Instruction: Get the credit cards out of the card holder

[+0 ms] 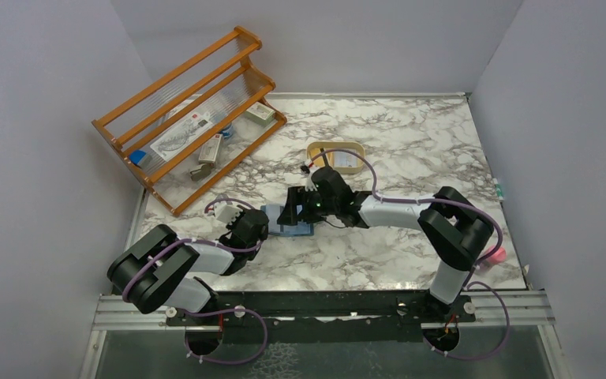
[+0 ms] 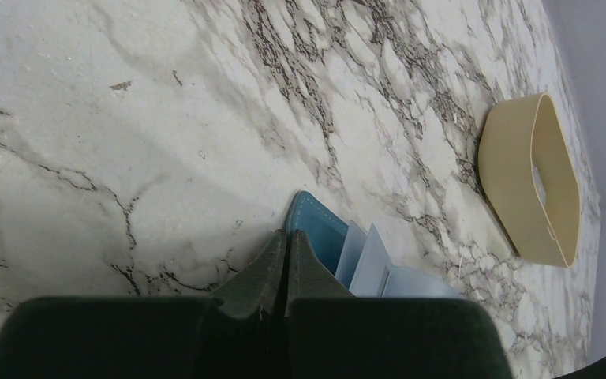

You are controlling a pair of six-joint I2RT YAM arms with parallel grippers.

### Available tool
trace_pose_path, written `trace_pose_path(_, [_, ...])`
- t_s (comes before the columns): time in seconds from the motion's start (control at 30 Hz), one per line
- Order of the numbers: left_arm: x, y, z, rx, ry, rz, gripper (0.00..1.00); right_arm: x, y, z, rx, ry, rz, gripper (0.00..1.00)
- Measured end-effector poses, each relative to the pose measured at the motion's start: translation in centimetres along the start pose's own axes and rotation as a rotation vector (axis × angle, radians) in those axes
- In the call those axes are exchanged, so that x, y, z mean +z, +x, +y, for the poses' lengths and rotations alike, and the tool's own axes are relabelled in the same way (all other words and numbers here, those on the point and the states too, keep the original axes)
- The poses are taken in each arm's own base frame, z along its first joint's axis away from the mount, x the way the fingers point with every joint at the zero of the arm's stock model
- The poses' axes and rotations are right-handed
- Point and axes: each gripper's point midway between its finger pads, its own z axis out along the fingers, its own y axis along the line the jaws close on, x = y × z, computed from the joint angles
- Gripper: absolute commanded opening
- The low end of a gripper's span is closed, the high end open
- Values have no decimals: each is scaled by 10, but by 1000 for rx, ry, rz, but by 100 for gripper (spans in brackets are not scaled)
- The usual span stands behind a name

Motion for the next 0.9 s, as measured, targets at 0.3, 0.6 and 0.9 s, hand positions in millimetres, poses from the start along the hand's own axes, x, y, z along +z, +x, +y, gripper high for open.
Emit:
trace_pose_path(0.3, [-1, -1, 0, 0, 0, 1, 0, -11, 16, -28, -20, 133, 45, 80])
trace_pose_path(0.6, [-1, 0, 0, 0, -1, 1, 0, -32, -33, 28, -86, -38, -112, 82])
trace_pose_path(0.9, [-1, 0, 1, 3, -1, 1, 0, 21, 9, 18, 71, -182, 2, 82])
